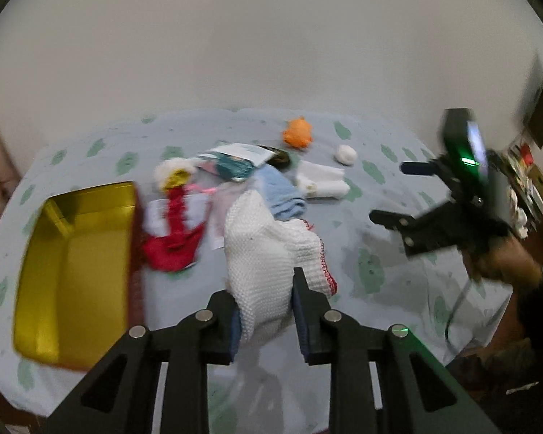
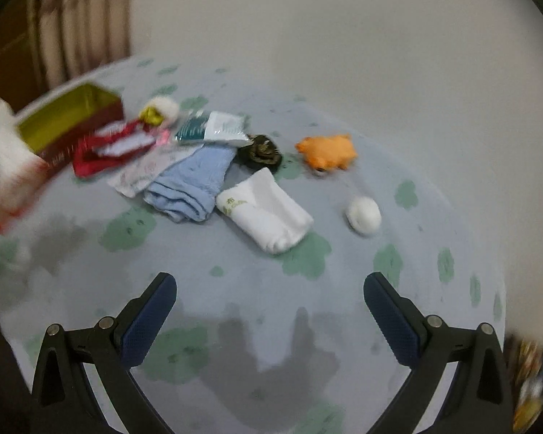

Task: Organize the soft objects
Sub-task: 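Grasp the white knit glove with the left gripper, then carry the glove into the tin with the left gripper while the right gripper grasps the white towel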

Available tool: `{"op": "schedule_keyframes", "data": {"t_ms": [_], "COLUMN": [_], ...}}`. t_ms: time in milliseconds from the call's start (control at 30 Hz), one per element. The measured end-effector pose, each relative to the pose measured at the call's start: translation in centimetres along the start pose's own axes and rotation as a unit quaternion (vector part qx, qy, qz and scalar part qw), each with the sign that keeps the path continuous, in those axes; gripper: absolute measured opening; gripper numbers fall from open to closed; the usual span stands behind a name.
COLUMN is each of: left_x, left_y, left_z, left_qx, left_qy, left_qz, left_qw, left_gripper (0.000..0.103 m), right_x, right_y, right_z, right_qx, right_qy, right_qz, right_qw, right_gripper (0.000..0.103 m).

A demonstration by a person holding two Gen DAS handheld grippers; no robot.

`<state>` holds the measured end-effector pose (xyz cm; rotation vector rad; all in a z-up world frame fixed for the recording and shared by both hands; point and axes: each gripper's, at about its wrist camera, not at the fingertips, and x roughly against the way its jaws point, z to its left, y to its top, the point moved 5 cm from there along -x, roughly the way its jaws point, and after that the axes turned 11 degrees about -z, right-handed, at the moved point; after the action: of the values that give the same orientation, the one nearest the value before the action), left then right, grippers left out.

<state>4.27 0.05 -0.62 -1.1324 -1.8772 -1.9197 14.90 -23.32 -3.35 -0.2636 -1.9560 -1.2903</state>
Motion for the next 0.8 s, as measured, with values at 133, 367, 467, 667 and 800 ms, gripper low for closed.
{"op": "schedule_keyframes", "data": {"t_ms": [133,367,467,667,800], "left_x": [3.4,6.1,6.6,6.5,4.8], "left_y": [-0.1,0.5,0.9,1.7,2.0], "left_z": [2.4,6.8,8.7,12.8,15.2], "left_qx": [0.015,0.039,0.05,0.046,0.026], "left_qy": [0.023,0.061,0.07,0.119,0.151], "left_qz": [-0.021,-0.031,-0.031,-0.029,-0.024], "left_qw": [0.9994,0.9969,0.9958,0.9914,0.9879], "left_gripper": [0.025,0.025,0.025,0.026,0.027], "right_x": [-3.4,-8.6,-10.4,-12.8,-13.3], "right_y": [1.1,2.3,2.6,2.0,1.6], "right_z": [-0.1,-0.3,-0.3,0.8,1.1], "right_qx": [0.055,0.107,0.095,0.106,0.082], "right_qy": [0.036,0.047,0.069,0.084,0.077], "right_qz": [0.049,0.1,0.121,0.162,0.168], "right_qw": [0.997,0.988,0.986,0.977,0.979], "right_gripper": [0.103,0.101,0.095,0.062,0.045]}}
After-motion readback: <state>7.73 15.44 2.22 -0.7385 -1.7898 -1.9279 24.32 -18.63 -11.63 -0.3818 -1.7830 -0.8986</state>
